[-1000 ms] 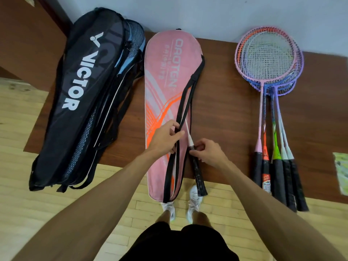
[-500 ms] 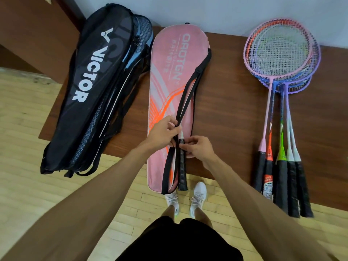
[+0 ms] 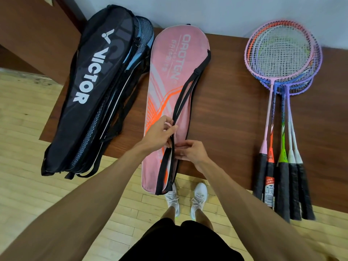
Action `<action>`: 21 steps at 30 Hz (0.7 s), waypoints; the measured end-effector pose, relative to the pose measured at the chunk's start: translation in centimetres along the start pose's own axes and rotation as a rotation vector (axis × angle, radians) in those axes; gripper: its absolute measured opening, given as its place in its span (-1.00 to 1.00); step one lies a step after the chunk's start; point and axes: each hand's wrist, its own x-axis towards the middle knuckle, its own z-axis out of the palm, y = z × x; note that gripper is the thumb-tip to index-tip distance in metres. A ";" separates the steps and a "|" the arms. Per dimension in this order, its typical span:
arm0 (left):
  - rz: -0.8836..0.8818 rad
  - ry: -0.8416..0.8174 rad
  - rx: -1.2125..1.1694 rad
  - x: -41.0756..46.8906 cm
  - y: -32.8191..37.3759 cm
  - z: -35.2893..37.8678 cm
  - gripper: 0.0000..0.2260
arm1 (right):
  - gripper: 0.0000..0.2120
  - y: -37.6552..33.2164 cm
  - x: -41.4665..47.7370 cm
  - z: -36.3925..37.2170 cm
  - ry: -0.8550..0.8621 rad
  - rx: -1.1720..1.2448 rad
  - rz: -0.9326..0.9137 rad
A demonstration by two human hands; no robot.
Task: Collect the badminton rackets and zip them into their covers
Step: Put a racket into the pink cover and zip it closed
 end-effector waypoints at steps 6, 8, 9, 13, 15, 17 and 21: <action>0.010 -0.003 -0.070 -0.4 0.1 -0.1 -0.85 | -0.81 0.8 -0.4 0.3 -0.056 0.158 0.055; -0.001 -0.001 -0.087 -0.5 -0.2 -0.3 -0.84 | -0.78 0.9 -0.4 0.2 -0.101 0.160 0.070; -0.004 0.003 -0.082 -0.5 -0.3 -0.4 -0.84 | -0.78 0.9 -0.5 0.1 -0.119 0.162 0.071; -0.004 0.015 0.069 -0.1 -1.1 0.1 -0.84 | -0.82 1.2 -0.4 0.0 -0.098 0.014 0.002; 0.005 0.007 0.168 -0.3 -1.7 0.4 -0.79 | -0.77 1.3 -0.4 0.2 -0.089 -0.094 -0.037; 0.011 -0.040 0.317 -0.9 -2.3 0.5 -0.70 | -0.76 1.2 -0.5 0.2 -0.090 -0.162 -0.045; -0.055 -0.075 0.599 -2.2 -3.7 0.9 -0.72 | -0.84 1.0 -0.9 -1.0 -0.007 -0.141 -0.024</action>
